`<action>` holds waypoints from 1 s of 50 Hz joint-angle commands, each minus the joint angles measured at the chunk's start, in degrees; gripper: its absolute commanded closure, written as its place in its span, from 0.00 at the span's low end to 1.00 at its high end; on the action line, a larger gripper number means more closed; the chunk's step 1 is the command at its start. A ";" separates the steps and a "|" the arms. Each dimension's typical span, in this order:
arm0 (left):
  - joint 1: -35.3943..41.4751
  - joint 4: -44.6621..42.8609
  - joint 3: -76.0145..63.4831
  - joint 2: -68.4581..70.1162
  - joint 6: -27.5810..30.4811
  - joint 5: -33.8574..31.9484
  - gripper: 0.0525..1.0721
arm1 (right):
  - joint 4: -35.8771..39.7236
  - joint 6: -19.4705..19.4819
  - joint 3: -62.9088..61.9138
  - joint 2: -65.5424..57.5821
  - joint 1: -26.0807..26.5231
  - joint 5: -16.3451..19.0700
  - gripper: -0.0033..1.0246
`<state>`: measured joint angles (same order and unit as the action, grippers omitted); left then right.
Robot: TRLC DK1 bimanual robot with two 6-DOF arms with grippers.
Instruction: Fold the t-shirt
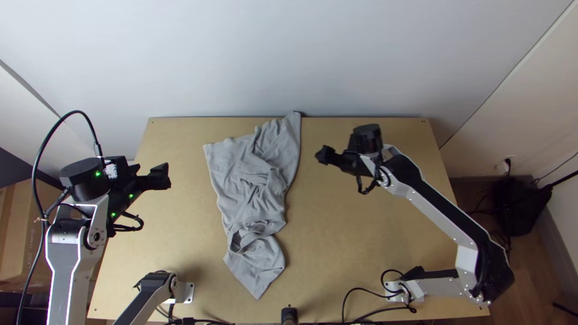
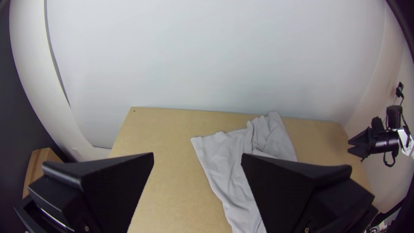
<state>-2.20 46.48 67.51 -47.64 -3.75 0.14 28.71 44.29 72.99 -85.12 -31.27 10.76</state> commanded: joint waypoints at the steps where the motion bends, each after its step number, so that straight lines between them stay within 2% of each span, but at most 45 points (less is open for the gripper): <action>1: 0.35 1.42 2.19 -0.26 -1.44 -0.49 0.04 | 1.96 5.54 4.09 -5.41 -2.31 3.21 0.11; 4: 0.35 2.04 2.54 -0.26 -1.44 -0.49 0.04 | 4.43 7.12 7.08 -9.36 -2.66 6.37 0.16; 10: 0.18 3.09 3.42 -0.26 -1.52 -0.49 0.04 | 9.44 7.47 11.56 -15.95 -4.86 8.22 0.17; 14: -0.09 3.62 3.51 -0.26 -1.52 -0.49 0.04 | 9.70 7.91 12.61 -18.94 -6.26 8.31 0.29; 18: -0.09 3.79 3.33 -0.26 -1.52 -0.49 0.04 | 9.61 8.00 13.41 -21.31 -7.41 8.40 0.30; 29: 0.09 3.79 2.98 -0.44 -1.96 -0.49 0.04 | 9.70 8.53 16.83 -28.17 -8.46 11.38 0.30; 35: 0.00 3.79 2.72 -0.35 -2.05 -0.49 0.04 | 9.61 8.70 19.03 -30.63 -9.43 11.65 0.30; 41: 0.00 3.71 2.54 -0.35 -2.05 -0.49 0.04 | 9.61 8.97 21.32 -32.56 -10.13 11.56 0.38; 50: -0.09 3.53 2.28 -0.26 -2.05 -0.49 0.04 | 9.61 9.32 24.57 -35.99 -11.80 11.65 0.39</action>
<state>-2.20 49.89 69.25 -47.75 -4.54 0.14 38.06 52.10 95.35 -118.56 -41.82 21.96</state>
